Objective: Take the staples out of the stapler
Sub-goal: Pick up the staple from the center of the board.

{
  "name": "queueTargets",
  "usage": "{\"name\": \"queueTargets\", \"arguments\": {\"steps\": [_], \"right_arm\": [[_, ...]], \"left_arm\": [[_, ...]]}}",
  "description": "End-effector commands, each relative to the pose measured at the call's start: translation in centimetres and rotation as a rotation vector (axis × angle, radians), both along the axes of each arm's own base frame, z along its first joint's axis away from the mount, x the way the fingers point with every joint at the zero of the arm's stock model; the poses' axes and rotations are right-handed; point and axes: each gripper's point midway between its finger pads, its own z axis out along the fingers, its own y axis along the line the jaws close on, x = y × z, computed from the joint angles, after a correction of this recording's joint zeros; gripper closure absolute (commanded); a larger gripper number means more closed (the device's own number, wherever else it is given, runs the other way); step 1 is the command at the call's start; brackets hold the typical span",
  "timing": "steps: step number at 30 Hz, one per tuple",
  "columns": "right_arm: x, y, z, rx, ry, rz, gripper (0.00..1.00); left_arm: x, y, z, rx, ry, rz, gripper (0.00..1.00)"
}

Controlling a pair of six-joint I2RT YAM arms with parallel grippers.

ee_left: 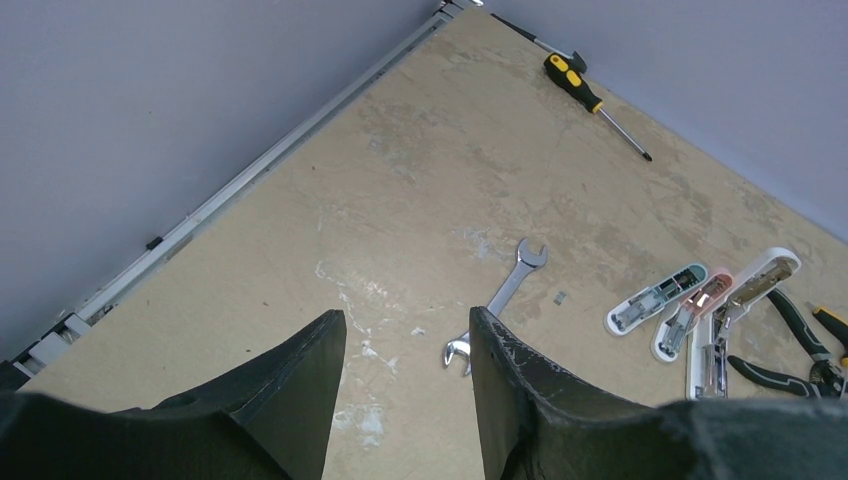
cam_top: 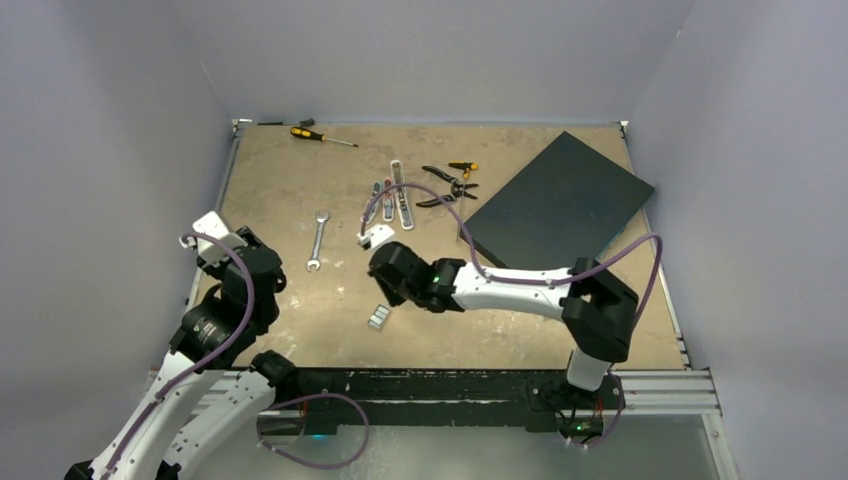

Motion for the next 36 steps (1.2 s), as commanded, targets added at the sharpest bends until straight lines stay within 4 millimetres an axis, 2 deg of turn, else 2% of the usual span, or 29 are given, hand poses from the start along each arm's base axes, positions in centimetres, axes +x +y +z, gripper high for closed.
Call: {"name": "queueTargets", "arguments": {"steps": [1, 5, 10, 17, 21, 24, 36], "right_arm": [[2.5, -5.2, -0.7, -0.052, 0.043, -0.235, 0.86], [2.6, -8.3, -1.9, -0.097, 0.102, -0.348, 0.82], [1.2, -10.3, -3.1, -0.133, 0.183, -0.414, 0.65], [-0.2, -10.2, -4.1, -0.110, 0.272, -0.451, 0.55], [-0.1, -9.9, -4.8, -0.106, 0.290, -0.481, 0.49], [0.2, -9.7, -5.1, -0.110, 0.289, -0.497, 0.49], [0.6, -9.6, -6.4, -0.155, 0.288, -0.515, 0.62]], "left_arm": [[0.4, -0.3, 0.8, -0.006, -0.017, -0.008, 0.53], [0.6, -0.6, 0.5, -0.001, -0.003, -0.020, 0.53], [0.8, -0.7, 0.4, 0.002, 0.004, -0.026, 0.53], [0.9, -0.8, 0.4, 0.005, 0.008, -0.031, 0.53], [0.9, -0.8, 0.4, 0.006, 0.008, -0.031, 0.53], [0.9, -0.9, 0.3, 0.005, 0.008, -0.032, 0.53], [0.9, -0.9, 0.4, 0.003, 0.005, -0.035, 0.53]]}}
